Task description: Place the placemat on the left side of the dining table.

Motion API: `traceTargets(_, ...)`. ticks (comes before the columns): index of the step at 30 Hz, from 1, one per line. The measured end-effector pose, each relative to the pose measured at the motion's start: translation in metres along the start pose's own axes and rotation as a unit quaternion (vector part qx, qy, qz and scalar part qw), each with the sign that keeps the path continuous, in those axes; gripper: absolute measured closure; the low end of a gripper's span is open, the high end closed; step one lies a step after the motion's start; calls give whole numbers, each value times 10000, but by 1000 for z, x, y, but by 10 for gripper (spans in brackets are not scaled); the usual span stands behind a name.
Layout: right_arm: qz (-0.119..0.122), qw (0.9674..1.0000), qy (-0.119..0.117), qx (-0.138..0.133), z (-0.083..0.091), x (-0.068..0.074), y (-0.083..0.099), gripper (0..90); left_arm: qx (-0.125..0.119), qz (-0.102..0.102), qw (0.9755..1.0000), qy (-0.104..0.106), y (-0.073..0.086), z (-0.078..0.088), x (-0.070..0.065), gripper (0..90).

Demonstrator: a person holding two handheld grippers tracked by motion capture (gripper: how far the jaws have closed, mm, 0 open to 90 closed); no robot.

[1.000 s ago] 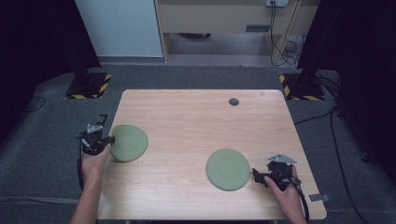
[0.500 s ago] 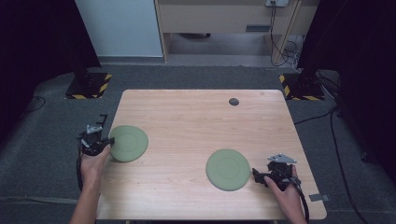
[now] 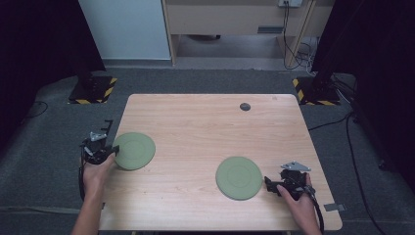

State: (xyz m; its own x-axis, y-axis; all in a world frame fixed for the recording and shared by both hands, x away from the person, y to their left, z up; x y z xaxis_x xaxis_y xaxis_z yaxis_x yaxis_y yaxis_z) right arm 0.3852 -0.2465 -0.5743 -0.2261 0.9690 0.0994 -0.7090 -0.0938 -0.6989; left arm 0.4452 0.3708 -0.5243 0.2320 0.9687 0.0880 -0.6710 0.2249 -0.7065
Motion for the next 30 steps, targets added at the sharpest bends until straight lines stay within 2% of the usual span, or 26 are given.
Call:
traceTargets(3, 2, 10000, 0, -2, 0, 0, 0, 6, -25, -12, 10000, -62, 0, 1, 2, 690)
traceTargets(8, 9, 10000, 5, -13, 0, 0, 0, 7, -75, -55, 9999, -45, -3, 3, 1, 694)
traceTargets(19, 11, 10000, 3, -4, 0, 0, 0, 7, -137, -102, 9998, -55, -9, 4, -5, 640)
traceTargets(23, 5, 10000, 3, -3, 0, 0, 0, 7, -161, -64, 9998, -59, -10, 4, -5, 578)
traceTargets(30, 10, 10000, 3, -2, 0, 0, 0, 7, -108, -73, 9999, 0, -15, 4, -8, 404)
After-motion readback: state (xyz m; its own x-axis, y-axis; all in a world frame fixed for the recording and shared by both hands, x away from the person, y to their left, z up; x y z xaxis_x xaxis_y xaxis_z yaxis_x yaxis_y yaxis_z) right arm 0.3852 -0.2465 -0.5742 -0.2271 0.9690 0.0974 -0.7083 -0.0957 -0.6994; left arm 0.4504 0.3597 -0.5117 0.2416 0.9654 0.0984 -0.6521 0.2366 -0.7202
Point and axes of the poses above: each handheld gripper's, and its own axes: z roughly backward along the jaws, y roughly out of its underside, x roughly to its left, the point moved 5 cm from there along -z, roughly forward along the jaws, and after that the axes turned 8 degrees about -z, right-handed, at the moved point
